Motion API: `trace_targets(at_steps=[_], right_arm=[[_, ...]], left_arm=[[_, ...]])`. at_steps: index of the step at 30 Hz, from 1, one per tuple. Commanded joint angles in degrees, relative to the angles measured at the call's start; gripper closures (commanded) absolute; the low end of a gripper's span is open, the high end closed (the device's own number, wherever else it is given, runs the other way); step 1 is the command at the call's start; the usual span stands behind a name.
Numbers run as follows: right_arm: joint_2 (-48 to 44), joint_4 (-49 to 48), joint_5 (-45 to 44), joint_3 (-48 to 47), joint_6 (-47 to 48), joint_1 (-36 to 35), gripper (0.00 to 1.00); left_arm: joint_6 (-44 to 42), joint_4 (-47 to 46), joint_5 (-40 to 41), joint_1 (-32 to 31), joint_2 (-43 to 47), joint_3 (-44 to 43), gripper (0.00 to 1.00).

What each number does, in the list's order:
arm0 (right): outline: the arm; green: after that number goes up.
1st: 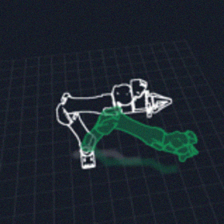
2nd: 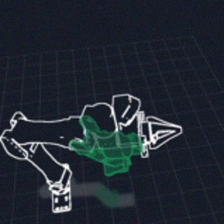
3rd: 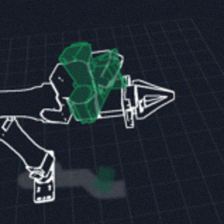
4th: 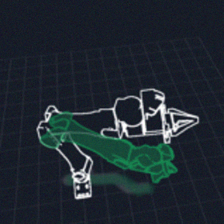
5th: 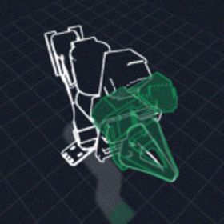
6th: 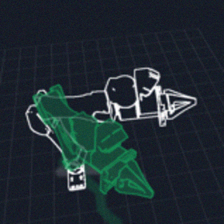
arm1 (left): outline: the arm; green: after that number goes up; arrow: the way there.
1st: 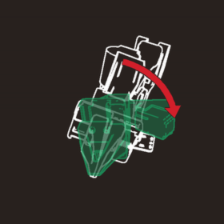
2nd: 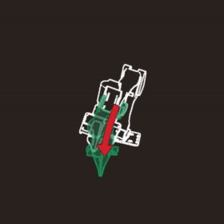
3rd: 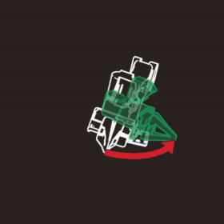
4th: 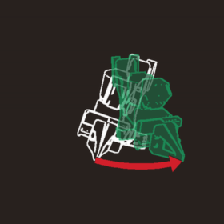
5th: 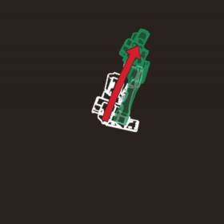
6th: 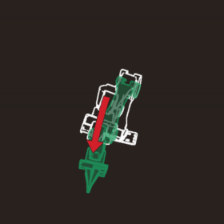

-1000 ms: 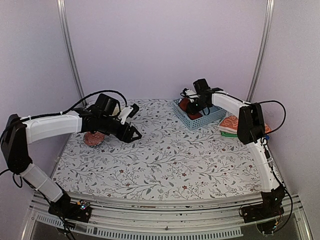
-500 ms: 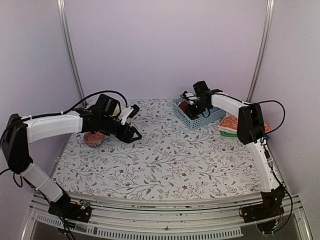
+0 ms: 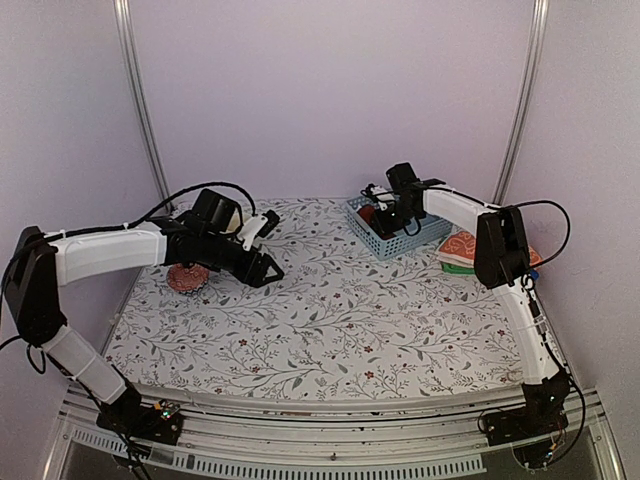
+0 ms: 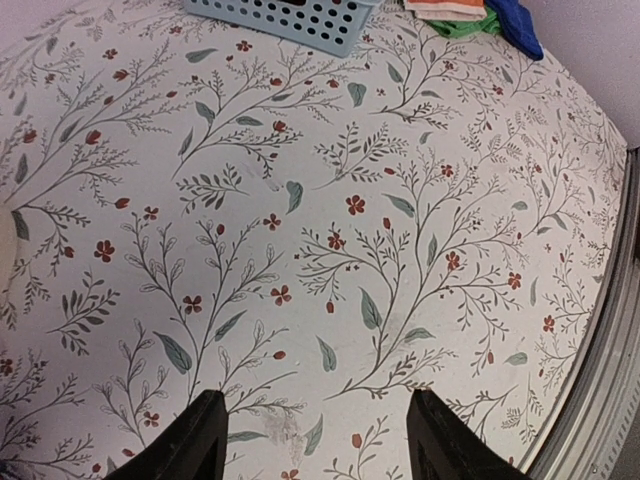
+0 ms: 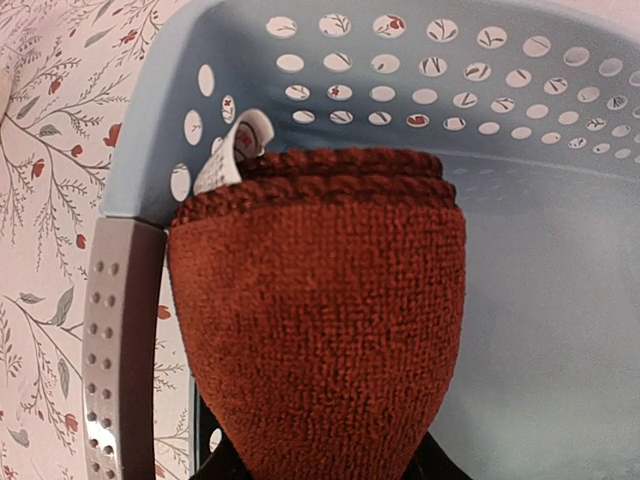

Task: Roll the towels
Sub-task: Place the towel in the storage box.

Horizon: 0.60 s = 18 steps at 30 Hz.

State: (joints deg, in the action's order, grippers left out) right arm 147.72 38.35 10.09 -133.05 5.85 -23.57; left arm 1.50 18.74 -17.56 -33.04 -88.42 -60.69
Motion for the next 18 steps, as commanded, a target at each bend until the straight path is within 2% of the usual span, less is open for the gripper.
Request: trace_targets(at_steps=[1,5,18], right_arm=[[-0.2,-0.5,0.3,0.2,0.4,0.0,0.6],[-0.3,-0.6,-0.4,0.3,1.2,0.5,0.56],[2.4,-1.1,-0.2,0.0,2.1,1.2,0.6]], left_arm=[[-0.7,-0.1,-0.9,0.8,-0.5,-0.6,0.37],[-0.6,-0.1,-1.2,0.8,-0.3,-0.6,0.37],[-0.5,-0.1,-1.8,0.7,-0.9,-0.6,0.37]])
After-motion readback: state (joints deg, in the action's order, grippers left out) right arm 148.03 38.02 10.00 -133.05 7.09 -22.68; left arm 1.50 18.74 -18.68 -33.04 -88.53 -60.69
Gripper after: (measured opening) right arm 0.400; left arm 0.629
